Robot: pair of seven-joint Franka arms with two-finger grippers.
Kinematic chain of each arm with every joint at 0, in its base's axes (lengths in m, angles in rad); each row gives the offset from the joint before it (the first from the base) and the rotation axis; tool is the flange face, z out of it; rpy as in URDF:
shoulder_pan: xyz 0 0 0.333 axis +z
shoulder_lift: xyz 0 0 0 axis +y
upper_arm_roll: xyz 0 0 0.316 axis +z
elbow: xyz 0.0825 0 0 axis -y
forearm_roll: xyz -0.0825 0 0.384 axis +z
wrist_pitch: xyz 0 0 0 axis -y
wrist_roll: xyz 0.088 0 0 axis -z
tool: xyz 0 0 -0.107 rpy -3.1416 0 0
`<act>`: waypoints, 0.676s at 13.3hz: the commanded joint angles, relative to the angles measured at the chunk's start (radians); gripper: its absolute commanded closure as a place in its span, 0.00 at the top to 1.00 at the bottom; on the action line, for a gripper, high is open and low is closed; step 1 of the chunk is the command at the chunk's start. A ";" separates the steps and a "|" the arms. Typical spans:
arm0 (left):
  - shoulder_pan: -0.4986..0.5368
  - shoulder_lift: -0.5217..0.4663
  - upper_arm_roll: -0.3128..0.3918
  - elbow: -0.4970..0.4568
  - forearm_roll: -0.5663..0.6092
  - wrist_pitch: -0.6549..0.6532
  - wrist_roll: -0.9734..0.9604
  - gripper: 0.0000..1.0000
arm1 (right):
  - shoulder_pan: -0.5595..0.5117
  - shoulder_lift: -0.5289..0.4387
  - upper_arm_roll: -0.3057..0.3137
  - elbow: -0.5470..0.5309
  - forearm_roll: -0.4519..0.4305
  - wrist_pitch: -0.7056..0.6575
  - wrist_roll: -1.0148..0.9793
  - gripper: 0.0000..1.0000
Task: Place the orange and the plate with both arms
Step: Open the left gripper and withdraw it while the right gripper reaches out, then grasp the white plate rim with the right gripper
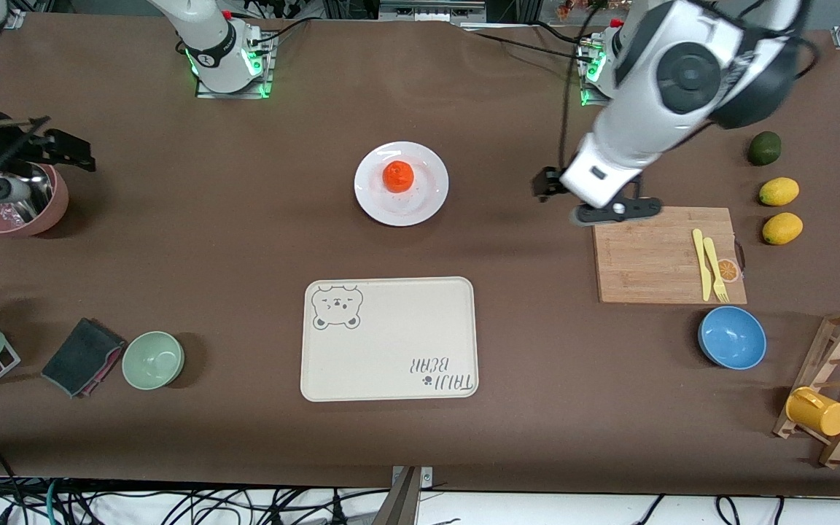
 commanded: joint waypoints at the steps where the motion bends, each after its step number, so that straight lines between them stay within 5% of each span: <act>1: 0.046 -0.092 0.081 -0.026 0.028 -0.078 0.249 1.00 | 0.050 0.068 -0.001 -0.003 0.095 -0.024 0.007 1.00; 4: 0.049 -0.152 0.181 -0.022 0.075 -0.161 0.419 1.00 | 0.057 0.125 -0.001 -0.061 0.302 0.029 0.024 1.00; 6: 0.049 -0.193 0.224 -0.022 0.140 -0.183 0.533 1.00 | 0.057 0.122 0.003 -0.206 0.423 0.136 0.029 1.00; 9: 0.061 -0.235 0.272 -0.025 0.145 -0.184 0.610 1.00 | 0.057 0.117 0.087 -0.427 0.563 0.392 -0.025 1.00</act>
